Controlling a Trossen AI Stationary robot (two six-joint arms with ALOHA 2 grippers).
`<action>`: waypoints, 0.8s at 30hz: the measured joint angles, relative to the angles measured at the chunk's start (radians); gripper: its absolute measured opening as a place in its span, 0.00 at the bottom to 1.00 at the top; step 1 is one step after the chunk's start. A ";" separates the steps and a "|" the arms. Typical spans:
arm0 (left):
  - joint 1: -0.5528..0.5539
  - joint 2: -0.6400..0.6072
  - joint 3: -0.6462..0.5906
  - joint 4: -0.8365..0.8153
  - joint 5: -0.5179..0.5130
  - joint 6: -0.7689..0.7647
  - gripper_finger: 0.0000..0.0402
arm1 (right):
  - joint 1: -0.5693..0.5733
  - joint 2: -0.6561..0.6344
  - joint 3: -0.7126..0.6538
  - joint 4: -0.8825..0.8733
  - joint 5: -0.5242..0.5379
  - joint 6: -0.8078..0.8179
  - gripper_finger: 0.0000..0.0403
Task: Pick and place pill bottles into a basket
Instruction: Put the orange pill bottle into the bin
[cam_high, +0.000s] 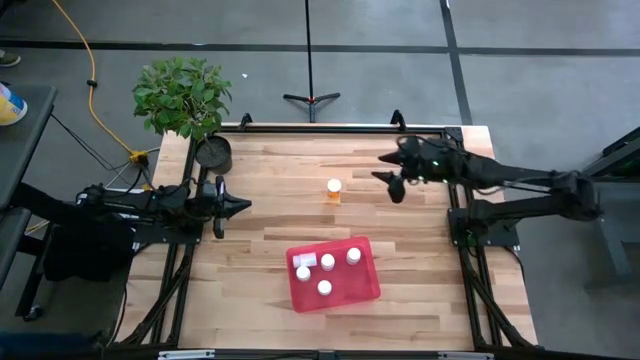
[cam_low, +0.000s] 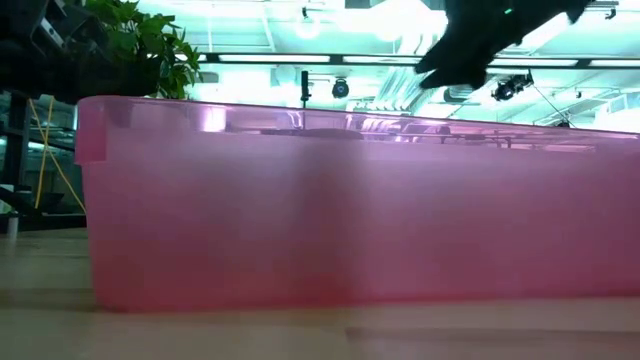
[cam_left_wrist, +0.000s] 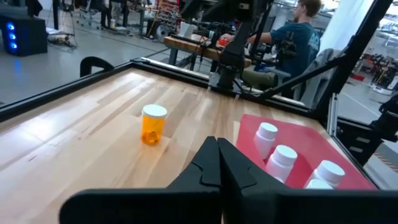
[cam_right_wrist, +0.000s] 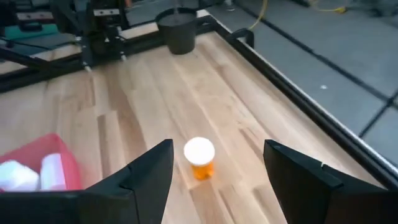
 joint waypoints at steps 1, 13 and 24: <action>0.000 0.000 0.000 0.000 0.000 0.003 0.05 | -0.017 0.028 0.005 0.019 -0.027 -0.005 0.60; 0.000 0.000 0.000 -0.006 -0.001 0.007 0.07 | -0.098 0.368 0.134 0.099 -0.171 -0.125 0.60; 0.000 0.000 0.000 -0.045 -0.007 -0.047 0.15 | -0.105 0.609 0.311 0.089 -0.282 -0.265 0.60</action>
